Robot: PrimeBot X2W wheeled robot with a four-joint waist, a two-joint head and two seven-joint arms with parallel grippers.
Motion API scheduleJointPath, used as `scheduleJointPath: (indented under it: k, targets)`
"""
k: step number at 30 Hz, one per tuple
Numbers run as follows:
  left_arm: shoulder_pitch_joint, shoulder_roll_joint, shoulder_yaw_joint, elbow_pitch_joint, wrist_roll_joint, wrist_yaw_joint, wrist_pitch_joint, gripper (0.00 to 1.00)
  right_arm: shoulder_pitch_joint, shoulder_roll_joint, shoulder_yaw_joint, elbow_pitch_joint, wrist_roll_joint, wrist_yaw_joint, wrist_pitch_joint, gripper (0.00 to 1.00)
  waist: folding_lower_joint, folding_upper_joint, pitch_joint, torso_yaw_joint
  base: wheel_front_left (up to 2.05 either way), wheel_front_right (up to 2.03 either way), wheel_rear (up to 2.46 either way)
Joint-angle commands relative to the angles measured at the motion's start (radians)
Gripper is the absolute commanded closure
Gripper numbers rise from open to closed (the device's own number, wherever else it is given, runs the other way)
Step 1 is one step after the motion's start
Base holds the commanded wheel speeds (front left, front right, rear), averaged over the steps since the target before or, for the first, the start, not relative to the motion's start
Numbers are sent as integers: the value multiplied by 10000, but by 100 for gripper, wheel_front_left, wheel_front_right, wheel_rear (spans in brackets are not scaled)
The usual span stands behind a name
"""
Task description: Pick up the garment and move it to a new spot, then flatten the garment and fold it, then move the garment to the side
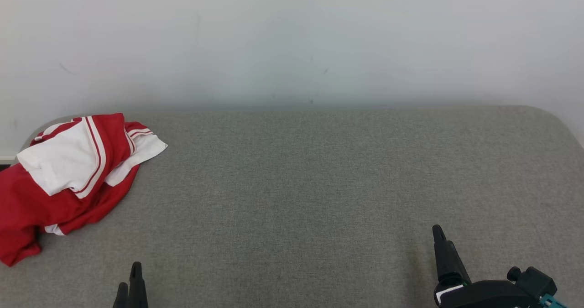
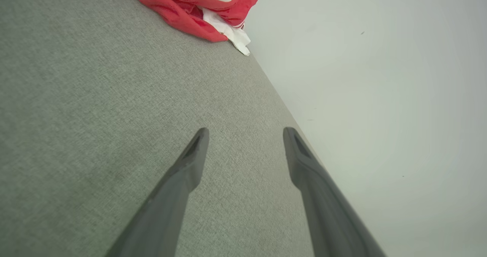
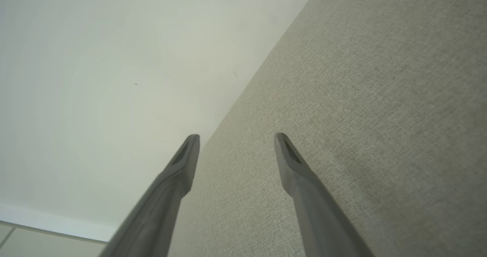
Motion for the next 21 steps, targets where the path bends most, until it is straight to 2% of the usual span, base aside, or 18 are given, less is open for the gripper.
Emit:
scheduleJointPath:
  k: [1,7,21]
  targets:
    - [-101,75,-112,-46,491,50,-138,0,-35,-6,-57,-145,-374,-6,-113,0,0,-1,-18,26,0,0,0]
    - [-203,93,-441,157,1861,137,-399,0,51,-8,-165,-32,-1869,-7,-209,0,0,-1,-85,114,0,0,0]
    - [-334,242,-1031,404,4151,274,-895,0,262,-11,-412,-146,-4033,-10,80,0,0,-1,-185,236,0,0,0]
